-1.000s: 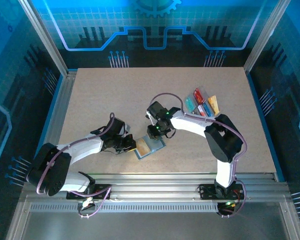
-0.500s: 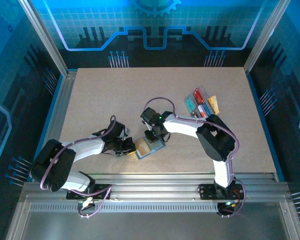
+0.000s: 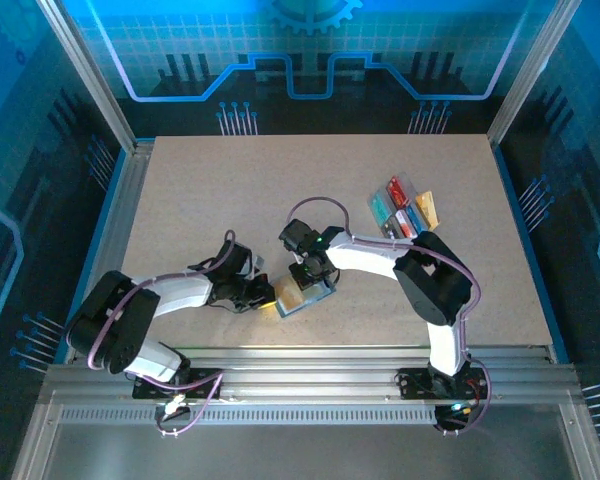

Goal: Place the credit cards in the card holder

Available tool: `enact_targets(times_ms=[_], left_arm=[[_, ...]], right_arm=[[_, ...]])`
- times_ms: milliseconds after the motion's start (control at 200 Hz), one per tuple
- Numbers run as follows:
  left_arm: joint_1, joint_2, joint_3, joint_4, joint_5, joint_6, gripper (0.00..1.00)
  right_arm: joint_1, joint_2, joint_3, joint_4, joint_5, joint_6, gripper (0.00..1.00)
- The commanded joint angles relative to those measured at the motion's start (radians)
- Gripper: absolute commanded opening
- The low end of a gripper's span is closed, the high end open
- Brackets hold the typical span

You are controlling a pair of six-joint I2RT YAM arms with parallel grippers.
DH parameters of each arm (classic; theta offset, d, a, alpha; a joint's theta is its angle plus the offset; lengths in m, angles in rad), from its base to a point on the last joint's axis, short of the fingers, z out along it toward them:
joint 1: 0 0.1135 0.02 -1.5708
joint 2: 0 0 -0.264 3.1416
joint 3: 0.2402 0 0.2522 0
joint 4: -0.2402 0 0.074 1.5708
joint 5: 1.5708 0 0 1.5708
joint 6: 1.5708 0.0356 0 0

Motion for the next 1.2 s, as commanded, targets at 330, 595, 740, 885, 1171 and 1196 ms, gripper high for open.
enact_targets(times_ms=[330, 595, 740, 885, 1171, 1196], left_arm=[[-0.022, 0.129, 0.004, 0.028, -0.031, 0.012, 0.02], [-0.024, 0.136, 0.013, 0.030, -0.028, 0.010, 0.01], [-0.024, 0.133, 0.013, 0.030, -0.027, 0.010, 0.01], [-0.024, 0.133, 0.012, 0.027, -0.027, 0.015, 0.01], [-0.024, 0.134, 0.016, 0.030, -0.022, 0.013, 0.01], [-0.024, 0.132, 0.015, 0.030, -0.021, 0.013, 0.01]], right_arm=[[0.037, -0.082, 0.049, -0.123, -0.085, 0.001, 0.00], [0.002, -0.099, 0.017, -0.051, -0.259, 0.052, 0.25], [-0.026, -0.125, -0.050, 0.001, -0.314, 0.093, 0.33], [-0.026, -0.156, -0.092, 0.000, -0.305, 0.099, 0.35], [-0.032, -0.168, -0.104, -0.056, -0.220, 0.079, 0.46], [-0.033, -0.165, -0.104, -0.056, -0.220, 0.076, 0.47]])
